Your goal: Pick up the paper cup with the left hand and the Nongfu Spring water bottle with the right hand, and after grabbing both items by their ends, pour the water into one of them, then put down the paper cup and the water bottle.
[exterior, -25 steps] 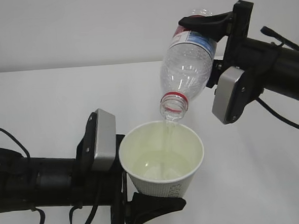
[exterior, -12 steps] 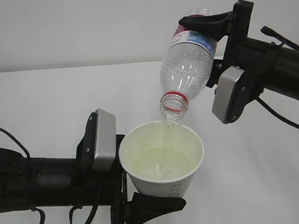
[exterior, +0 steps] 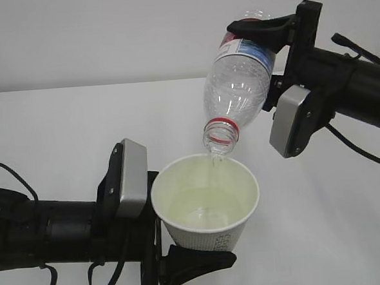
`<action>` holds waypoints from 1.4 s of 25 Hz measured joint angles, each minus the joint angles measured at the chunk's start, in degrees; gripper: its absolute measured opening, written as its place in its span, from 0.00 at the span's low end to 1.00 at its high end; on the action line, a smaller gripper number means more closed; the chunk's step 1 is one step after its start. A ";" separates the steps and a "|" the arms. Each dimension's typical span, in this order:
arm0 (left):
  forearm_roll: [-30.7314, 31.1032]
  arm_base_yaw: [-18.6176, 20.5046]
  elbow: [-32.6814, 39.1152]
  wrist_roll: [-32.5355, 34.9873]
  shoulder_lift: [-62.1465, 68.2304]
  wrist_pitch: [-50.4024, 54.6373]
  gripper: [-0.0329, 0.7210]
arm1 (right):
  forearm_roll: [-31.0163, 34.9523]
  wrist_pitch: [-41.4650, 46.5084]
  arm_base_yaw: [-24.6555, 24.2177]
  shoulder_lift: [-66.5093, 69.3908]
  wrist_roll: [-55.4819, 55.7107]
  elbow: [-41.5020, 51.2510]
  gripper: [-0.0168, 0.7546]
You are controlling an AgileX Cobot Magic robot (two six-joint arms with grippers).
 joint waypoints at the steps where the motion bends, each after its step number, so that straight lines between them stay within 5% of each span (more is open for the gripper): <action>1: 0.00 0.00 0.00 0.00 0.00 0.00 0.70 | 0.00 0.00 0.00 0.00 -0.29 0.00 0.70; 35: 0.00 0.00 0.00 0.00 0.00 0.67 0.70 | 0.56 -0.09 0.00 0.00 -1.22 0.00 0.70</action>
